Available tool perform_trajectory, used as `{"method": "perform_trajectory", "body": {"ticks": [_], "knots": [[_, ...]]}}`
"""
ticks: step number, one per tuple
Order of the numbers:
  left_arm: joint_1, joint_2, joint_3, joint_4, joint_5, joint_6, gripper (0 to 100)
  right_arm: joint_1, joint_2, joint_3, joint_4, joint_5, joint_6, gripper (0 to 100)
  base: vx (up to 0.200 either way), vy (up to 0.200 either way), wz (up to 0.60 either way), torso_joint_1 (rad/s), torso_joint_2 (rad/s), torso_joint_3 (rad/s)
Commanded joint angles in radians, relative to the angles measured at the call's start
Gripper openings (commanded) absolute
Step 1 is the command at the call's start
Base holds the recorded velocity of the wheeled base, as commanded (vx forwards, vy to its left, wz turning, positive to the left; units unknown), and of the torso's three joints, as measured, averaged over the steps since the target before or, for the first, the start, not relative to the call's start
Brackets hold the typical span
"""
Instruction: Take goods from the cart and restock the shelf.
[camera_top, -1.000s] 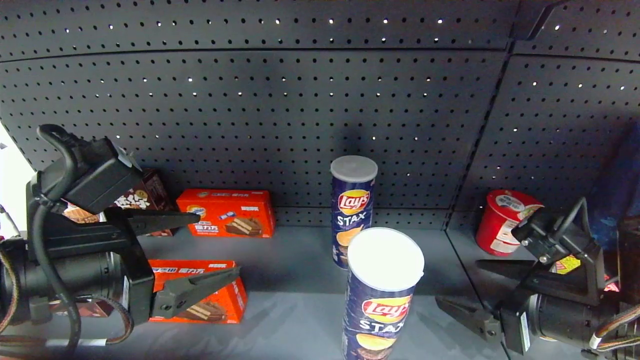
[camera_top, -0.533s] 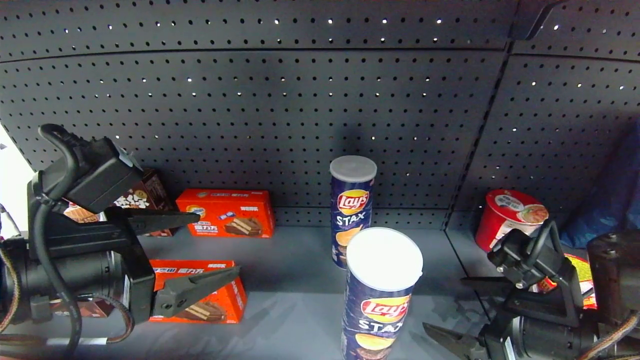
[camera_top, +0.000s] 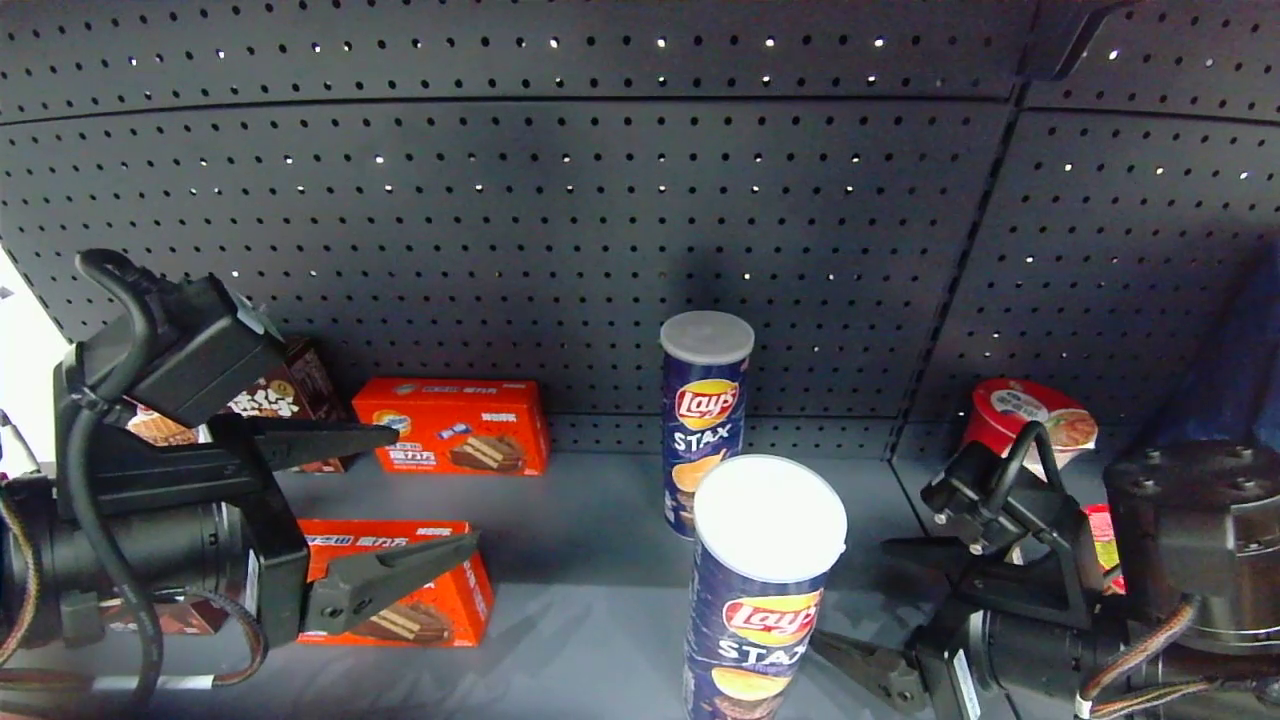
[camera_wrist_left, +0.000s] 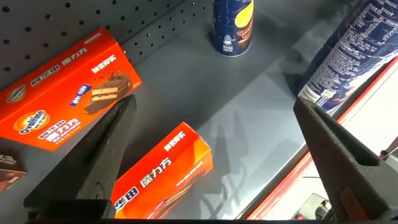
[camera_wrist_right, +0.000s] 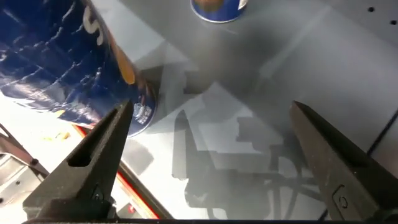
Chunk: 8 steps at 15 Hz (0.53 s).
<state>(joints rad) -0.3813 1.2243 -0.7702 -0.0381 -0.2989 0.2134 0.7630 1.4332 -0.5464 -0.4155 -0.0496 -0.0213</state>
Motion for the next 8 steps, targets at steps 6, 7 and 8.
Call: {"method": "perform_trajectory", "body": {"ticks": [6, 7, 8], "knots": [[0.001, 0.001, 0.005, 0.0, 0.0, 0.0, 100, 0.027, -0.002, 0.029, 0.0, 0.007, 0.0, 100, 0.0, 0.0, 0.0, 0.0, 0.0, 0.0], [0.001, 0.001, 0.005, 0.0, 0.0, 0.0, 100, 0.03, 0.003, 0.025, 0.0, 0.007, -0.002, 100, 0.0, 0.0, 0.0, 0.0, 0.0, 0.0], [0.001, 0.001, 0.005, 0.0, 0.0, 0.0, 100, 0.038, 0.018, 0.019, -0.003, 0.005, 0.0, 100, 0.0, 0.0, 0.0, 0.0, 0.0, 0.0]]}}
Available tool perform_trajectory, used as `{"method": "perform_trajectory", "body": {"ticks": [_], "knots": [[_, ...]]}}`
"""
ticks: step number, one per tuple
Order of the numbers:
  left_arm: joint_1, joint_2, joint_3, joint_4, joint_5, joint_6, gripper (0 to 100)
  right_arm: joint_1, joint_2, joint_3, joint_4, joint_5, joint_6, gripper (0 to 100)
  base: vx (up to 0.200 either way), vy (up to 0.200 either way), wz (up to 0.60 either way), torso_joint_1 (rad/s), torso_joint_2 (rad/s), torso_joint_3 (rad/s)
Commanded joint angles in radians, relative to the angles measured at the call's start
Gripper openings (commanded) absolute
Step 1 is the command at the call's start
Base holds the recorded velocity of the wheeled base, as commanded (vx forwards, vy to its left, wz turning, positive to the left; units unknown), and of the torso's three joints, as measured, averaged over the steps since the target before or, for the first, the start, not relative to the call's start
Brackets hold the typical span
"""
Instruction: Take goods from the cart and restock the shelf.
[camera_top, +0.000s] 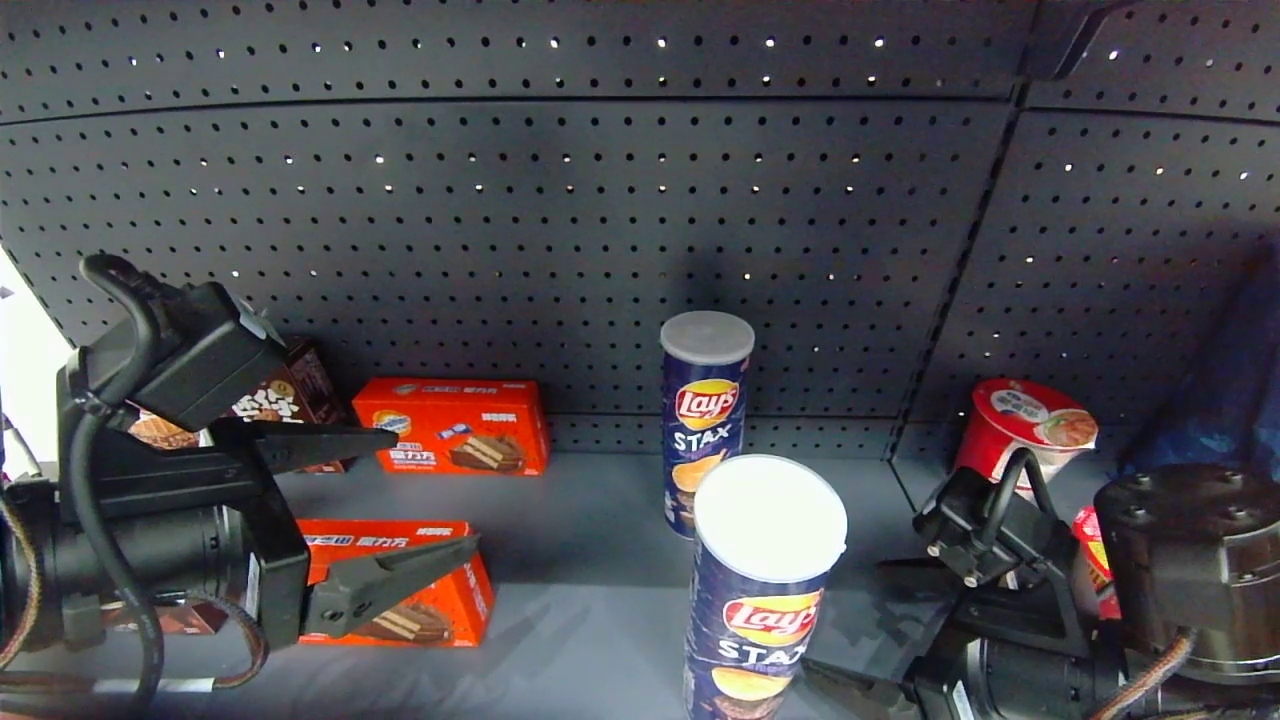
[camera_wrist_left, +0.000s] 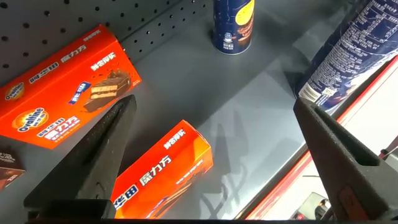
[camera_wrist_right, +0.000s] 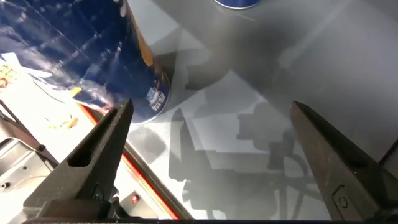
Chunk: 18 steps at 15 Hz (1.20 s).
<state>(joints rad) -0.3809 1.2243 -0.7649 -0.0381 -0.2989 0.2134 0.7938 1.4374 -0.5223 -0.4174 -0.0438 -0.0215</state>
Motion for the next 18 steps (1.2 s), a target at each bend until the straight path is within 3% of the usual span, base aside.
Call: {"method": "perform_trajectory", "body": {"ticks": [1, 18], "knots": [[0.0, 0.001, -0.001, 0.0, 0.0, 0.0, 100, 0.008, 0.018, -0.007, -0.003, 0.001, -0.002, 100, 0.0, 0.0, 0.0, 0.0, 0.0, 0.0], [0.0, 0.003, 0.007, -0.022, -0.002, -0.002, 100, 0.033, 0.078, -0.036, -0.024, 0.001, 0.0, 100, 0.0, 0.0, 0.0, 0.0, 0.0, 0.0]]}}
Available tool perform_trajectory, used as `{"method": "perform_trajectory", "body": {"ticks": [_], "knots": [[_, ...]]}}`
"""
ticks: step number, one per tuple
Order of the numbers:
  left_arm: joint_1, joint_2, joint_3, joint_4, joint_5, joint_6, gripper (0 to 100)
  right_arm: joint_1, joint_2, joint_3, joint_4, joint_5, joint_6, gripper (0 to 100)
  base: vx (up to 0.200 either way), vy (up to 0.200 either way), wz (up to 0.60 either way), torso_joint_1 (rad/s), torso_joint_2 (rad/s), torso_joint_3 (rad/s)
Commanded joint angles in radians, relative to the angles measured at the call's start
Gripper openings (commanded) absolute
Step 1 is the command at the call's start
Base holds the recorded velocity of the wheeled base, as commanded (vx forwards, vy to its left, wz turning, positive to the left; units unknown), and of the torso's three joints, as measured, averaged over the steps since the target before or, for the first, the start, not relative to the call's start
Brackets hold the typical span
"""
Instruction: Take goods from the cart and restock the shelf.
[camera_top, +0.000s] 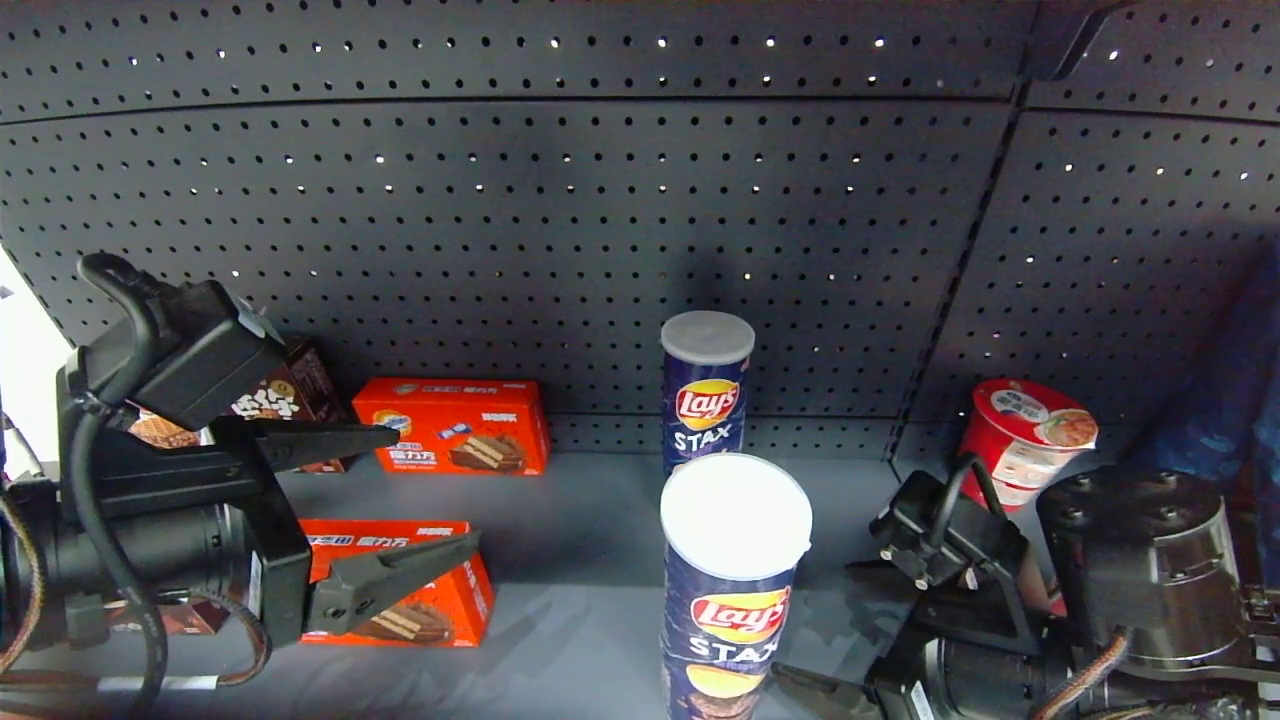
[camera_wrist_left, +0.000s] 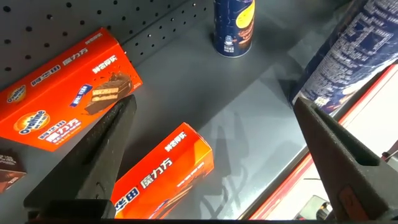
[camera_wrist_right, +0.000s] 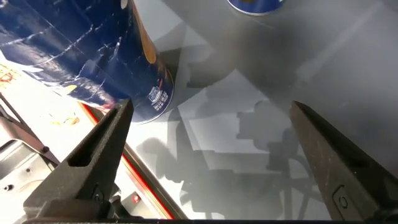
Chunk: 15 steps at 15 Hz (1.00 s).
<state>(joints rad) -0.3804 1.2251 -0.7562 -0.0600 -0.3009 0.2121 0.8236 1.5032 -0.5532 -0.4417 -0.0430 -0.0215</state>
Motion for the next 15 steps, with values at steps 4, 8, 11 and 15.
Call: {"method": "perform_trajectory", "body": {"ticks": [4, 8, 11, 15], "knots": [[0.002, 0.001, 0.001, 0.0, 0.0, 0.0, 100, 0.003, 0.012, -0.001, 0.0, 0.0, 0.0, 100, 0.0, 0.0, 0.0, 0.0, 0.0, 0.0], [0.002, 0.001, 0.003, 0.0, 0.0, 0.0, 100, 0.003, 0.011, 0.002, 0.0, -0.002, 0.0, 100, 0.0, 0.0, 0.0, 0.0, 0.0, 0.0], [0.002, -0.021, 0.024, 0.0, 0.0, 0.0, 100, 0.0, -0.029, 0.013, 0.0, -0.006, 0.0, 100, 0.0, 0.0, 0.0, 0.0, 0.0, 0.0], [0.025, -0.108, 0.008, -0.001, 0.009, -0.01, 100, -0.126, -0.199, -0.054, 0.0, -0.015, 0.006, 100, 0.0, 0.0, 0.0, 0.0, 0.0, 0.0]]}}
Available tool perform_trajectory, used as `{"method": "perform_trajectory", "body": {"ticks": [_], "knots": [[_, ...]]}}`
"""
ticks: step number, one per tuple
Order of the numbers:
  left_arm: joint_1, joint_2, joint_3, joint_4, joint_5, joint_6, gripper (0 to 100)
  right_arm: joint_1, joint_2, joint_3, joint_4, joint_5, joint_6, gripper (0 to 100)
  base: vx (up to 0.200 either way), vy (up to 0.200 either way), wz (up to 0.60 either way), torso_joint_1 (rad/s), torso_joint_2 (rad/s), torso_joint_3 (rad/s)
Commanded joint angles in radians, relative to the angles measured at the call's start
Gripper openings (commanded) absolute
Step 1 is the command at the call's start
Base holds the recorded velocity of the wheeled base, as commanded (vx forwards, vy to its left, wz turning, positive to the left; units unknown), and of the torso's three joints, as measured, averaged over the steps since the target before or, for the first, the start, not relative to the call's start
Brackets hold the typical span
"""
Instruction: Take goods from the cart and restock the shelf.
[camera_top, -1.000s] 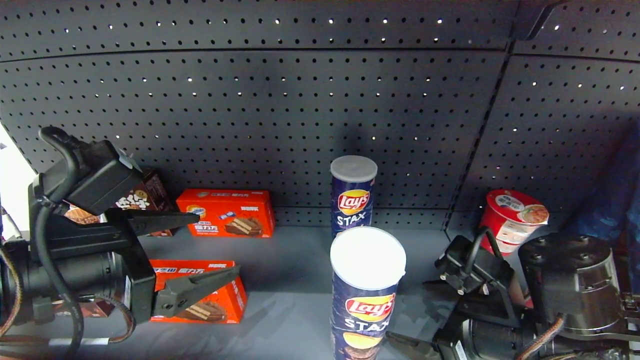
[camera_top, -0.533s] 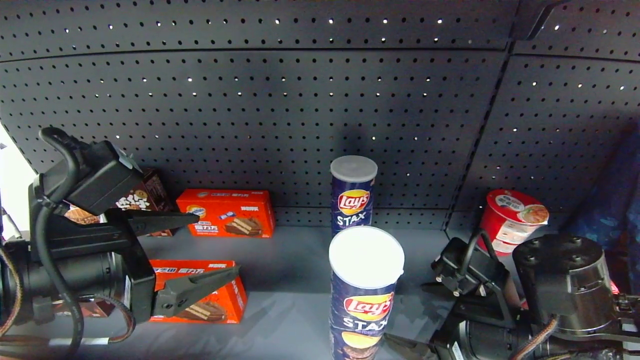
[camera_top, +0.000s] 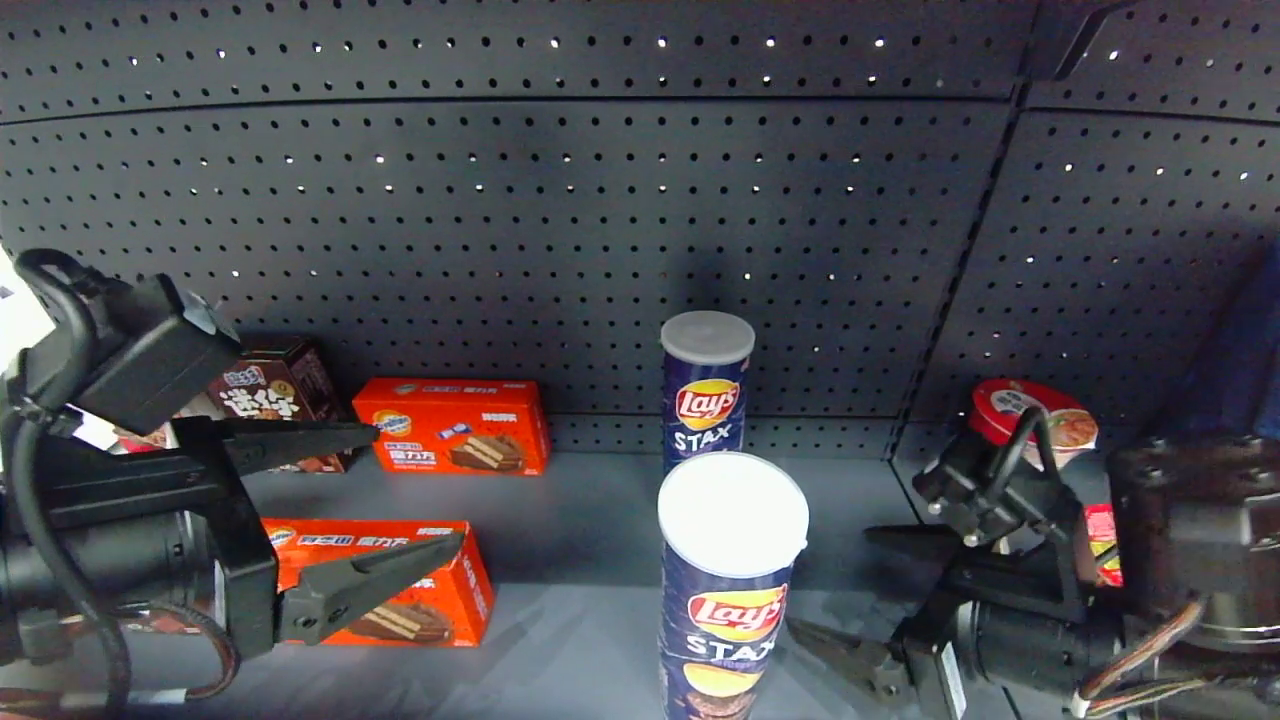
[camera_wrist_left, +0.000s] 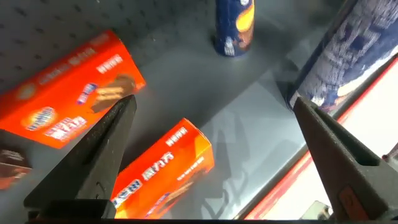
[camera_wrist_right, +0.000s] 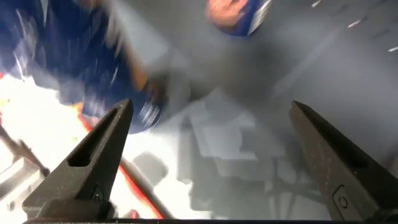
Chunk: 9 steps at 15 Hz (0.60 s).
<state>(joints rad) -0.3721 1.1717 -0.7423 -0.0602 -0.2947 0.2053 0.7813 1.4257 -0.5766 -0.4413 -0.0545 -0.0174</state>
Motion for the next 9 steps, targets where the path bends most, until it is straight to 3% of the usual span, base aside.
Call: {"method": "perform_trajectory", "body": {"ticks": [1, 4, 5, 6, 9], "knots": [[0.061, -0.107, 0.004, 0.0, 0.0, 0.002, 100, -0.16, -0.189, -0.025, 0.001, -0.004, 0.002, 100, 0.0, 0.0, 0.0, 0.0, 0.0, 0.0], [0.131, -0.204, 0.049, 0.0, -0.001, -0.003, 100, -0.321, -0.315, 0.0, 0.007, -0.001, 0.004, 100, 0.0, 0.0, 0.0, 0.0, 0.0, 0.0], [0.211, -0.265, 0.087, -0.001, -0.006, -0.001, 100, -0.399, -0.372, 0.015, 0.003, 0.005, 0.005, 100, 0.0, 0.0, 0.0, 0.0, 0.0, 0.0], [0.256, -0.311, 0.12, -0.01, -0.011, -0.001, 100, -0.453, -0.403, 0.023, 0.001, 0.016, 0.004, 100, 0.0, 0.0, 0.0, 0.0, 0.0, 0.0], [0.337, -0.506, 0.247, -0.015, -0.011, -0.015, 100, -0.574, -0.536, 0.04, 0.012, 0.022, 0.004, 100, 0.0, 0.0, 0.0, 0.0, 0.0, 0.0]]}}
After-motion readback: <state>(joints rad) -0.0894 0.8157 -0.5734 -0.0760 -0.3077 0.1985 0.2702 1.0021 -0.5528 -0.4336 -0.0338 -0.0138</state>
